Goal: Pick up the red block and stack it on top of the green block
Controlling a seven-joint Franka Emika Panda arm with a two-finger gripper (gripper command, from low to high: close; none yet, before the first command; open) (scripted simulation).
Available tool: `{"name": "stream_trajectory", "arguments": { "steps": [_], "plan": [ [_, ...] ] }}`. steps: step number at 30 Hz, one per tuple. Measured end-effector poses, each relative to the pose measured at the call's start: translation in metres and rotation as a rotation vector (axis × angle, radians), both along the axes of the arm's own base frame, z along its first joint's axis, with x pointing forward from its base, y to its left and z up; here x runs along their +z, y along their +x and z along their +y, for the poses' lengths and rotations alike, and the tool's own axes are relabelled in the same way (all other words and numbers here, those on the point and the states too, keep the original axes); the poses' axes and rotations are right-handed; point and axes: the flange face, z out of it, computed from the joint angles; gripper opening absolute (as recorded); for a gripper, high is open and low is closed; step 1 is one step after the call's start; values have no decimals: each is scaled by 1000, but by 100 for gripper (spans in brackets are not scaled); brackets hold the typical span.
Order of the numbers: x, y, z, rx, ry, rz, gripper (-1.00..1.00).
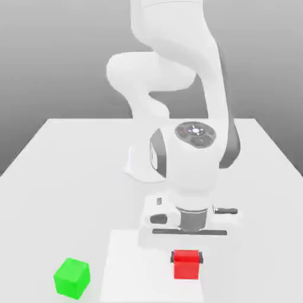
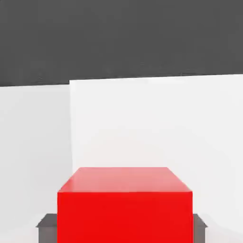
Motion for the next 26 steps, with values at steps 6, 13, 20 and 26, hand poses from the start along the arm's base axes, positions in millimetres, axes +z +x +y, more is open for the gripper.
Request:
{"name": "stream_trajectory", "arguments": {
  "steps": [6,13,20,26],
  "plan": [
    [37,1,0,-1,0,0,-100],
    [77,29,-107,-386,-1,1,-100],
    [73,31,-229,-796,1,1,-100],
    [38,30,-232,-807,0,1,100]
  ]
}}
